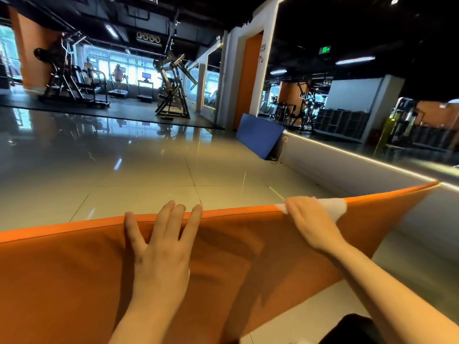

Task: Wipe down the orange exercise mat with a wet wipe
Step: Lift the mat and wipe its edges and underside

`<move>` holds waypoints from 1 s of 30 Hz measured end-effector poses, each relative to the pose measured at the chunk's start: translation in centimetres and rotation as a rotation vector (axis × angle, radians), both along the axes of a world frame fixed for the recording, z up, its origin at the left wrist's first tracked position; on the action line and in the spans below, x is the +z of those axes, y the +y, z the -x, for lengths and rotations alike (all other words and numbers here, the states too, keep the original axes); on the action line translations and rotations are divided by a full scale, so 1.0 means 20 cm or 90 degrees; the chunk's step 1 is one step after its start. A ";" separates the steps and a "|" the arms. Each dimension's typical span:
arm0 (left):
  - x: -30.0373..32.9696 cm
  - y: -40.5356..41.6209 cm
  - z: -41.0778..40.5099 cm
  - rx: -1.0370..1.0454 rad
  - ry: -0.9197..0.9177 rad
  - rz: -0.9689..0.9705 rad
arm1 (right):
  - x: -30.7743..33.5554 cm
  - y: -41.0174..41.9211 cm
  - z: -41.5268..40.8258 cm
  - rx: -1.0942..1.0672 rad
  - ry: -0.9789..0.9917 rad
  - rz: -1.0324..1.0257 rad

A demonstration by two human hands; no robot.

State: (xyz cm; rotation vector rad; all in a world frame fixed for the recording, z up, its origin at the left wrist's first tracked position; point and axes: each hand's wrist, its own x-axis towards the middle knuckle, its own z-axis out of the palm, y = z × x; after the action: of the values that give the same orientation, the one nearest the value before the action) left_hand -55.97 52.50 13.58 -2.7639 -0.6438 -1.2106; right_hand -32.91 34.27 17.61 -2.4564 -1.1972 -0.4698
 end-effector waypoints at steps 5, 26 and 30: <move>-0.02 -0.02 0.00 0.013 -0.006 -0.025 | -0.07 -0.14 -0.21 -0.127 -0.038 -0.048; -0.02 0.08 0.21 0.135 -0.018 0.057 | -0.02 0.15 0.18 0.109 -0.025 -0.057; 0.00 0.08 0.17 0.123 -0.041 0.077 | -0.03 -0.07 -0.10 -0.002 -0.041 -0.032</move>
State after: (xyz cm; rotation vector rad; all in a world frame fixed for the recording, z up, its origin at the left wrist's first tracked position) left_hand -59.37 54.09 13.66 -2.6877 -0.9968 -1.2618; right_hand -30.89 32.90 16.97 -2.4179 -1.1925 -0.5777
